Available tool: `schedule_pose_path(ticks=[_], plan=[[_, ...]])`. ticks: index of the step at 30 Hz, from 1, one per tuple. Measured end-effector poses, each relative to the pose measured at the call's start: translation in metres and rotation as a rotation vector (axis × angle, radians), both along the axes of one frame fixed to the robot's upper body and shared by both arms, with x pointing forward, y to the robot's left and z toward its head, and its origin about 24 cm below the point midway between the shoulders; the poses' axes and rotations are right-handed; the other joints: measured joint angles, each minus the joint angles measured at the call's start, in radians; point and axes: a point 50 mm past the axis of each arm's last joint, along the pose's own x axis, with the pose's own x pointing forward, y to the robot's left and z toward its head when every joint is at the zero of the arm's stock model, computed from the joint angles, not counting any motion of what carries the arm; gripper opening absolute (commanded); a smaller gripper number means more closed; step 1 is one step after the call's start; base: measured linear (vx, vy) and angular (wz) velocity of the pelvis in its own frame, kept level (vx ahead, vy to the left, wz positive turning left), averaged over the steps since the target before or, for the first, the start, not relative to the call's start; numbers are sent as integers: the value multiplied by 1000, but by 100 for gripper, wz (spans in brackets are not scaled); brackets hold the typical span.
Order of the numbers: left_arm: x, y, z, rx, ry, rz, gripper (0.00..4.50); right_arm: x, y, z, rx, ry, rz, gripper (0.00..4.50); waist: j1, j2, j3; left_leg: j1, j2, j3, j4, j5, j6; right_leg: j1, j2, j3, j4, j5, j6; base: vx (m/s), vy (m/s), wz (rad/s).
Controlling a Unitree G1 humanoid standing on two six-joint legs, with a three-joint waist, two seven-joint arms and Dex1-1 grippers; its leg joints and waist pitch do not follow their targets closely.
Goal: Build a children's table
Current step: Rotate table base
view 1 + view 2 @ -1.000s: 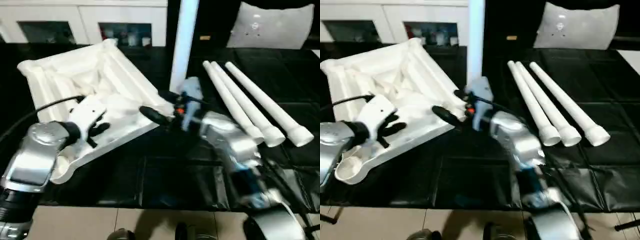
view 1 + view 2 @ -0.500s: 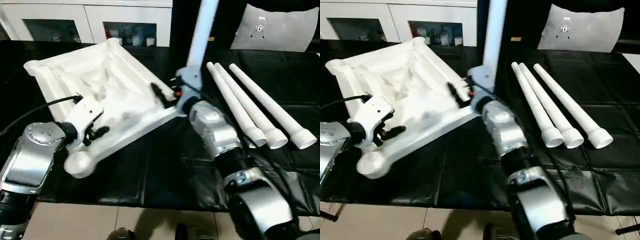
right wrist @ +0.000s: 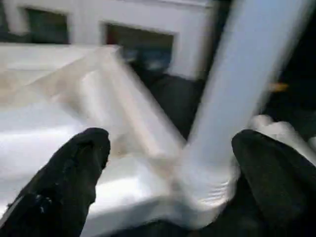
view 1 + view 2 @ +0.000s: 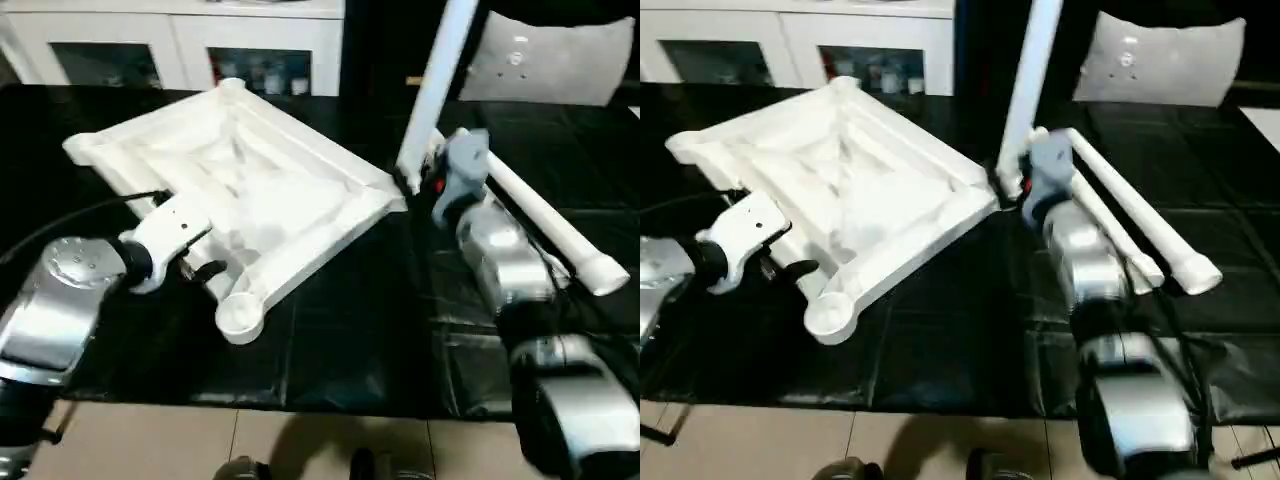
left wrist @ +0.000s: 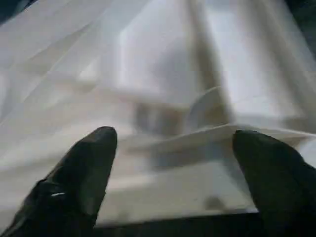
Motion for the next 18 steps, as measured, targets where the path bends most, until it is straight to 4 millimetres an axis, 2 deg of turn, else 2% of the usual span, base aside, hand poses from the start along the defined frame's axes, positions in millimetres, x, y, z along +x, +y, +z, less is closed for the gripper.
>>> schedule_pose_path(ticks=[3,5,10,15,18], plan=[[-4,0,-9,83,67,-93,426,-18,10,-13,-25,59,165,450,-5,0,0,0,0,0,0,0,0,0,0,0,0,0,0,0,0,0],[-3,0,-11,100,74,-121,426,-25,11,-21,-31,101,213,450,-6,0,0,0,0,0,0,0,0,1,0,0,0,0,0,0,0,0],[9,14,-11,231,27,-136,426,-32,10,-22,-60,115,216,450,-10,1,0,4,0,0,1,1,-1,3,0,0,0,0,0,0,0,0],[14,16,-9,279,9,-191,426,-42,9,-34,-82,170,221,450,-11,1,-1,4,0,0,1,1,-1,4,0,1,-1,0,0,0,0,0],[15,21,-6,322,17,-235,426,-43,12,-31,-94,162,239,450,-13,1,-1,4,0,0,0,1,-1,3,0,1,0,0,0,0,0,0]])
